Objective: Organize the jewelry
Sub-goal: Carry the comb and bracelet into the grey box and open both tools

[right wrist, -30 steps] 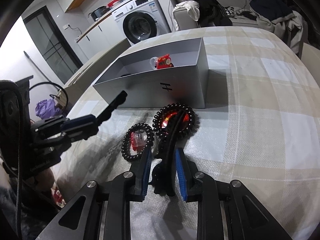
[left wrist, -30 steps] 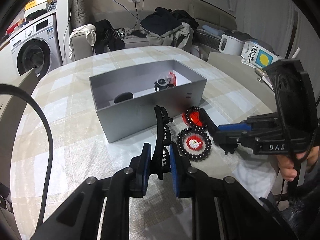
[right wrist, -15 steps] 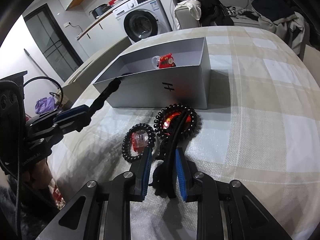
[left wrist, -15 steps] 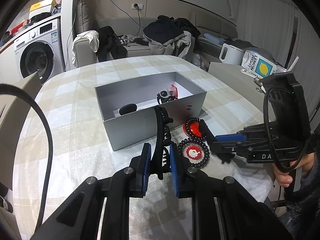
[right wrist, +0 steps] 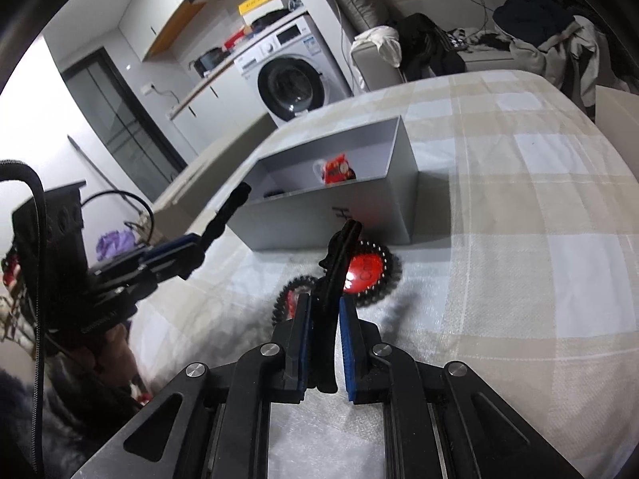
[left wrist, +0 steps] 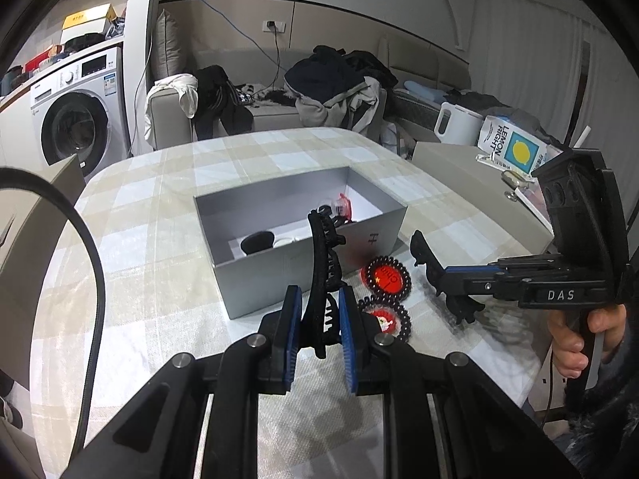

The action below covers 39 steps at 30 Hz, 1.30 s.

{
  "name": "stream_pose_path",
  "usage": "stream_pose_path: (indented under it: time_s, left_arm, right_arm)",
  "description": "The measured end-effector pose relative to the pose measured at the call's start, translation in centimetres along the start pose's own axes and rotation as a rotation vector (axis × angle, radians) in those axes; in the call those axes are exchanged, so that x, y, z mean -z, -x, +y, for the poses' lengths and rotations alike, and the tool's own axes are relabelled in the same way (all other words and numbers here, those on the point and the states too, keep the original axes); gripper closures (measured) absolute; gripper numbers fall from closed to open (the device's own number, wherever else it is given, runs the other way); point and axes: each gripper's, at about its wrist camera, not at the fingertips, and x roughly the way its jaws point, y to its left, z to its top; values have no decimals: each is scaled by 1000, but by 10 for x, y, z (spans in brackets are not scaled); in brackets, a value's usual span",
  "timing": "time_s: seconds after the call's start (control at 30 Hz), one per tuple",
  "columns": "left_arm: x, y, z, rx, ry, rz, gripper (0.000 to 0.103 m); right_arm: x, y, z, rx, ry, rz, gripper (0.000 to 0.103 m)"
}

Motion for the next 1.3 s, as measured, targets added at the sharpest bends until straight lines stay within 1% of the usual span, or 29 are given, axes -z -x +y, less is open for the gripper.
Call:
stream_pose_path:
  time_s: [0.23, 0.5, 0.67, 0.8, 0.9, 0.97, 1.03, 1.3]
  left_arm:
    - [-9, 2, 1, -13, 7, -32, 90]
    - [-22, -3, 13, -50, 63, -65, 90]
    - [-28, -10, 18, -68, 77, -75, 90]
    - [-34, -15, 22, -73, 79, -78, 90]
    - [-37, -19, 25, -70, 86, -81, 90]
    - [-38, -24, 27, -71, 92, -80, 90]
    - [-38, -28, 28, -71, 95, -74, 90]
    - [-40, -38, 34, -85, 96, -60, 90]
  right_arm:
    - [-10, 10, 1, -16, -14, -54, 90]
    - [-29, 12, 3, -23, -43, -99, 90]
    - [-43, 9, 2, -32, -89, -122, 90]
    - [-54, 4, 1, -49, -114, -122, 90]
    - [-61, -2, 4, -17, -120, -126, 90]
    - [-66, -9, 1, -13, -149, -127, 90]
    - [-70, -18, -3, -28, -189, -117, 90]
    - [-80, -40, -1, -22, -209, -112, 90]
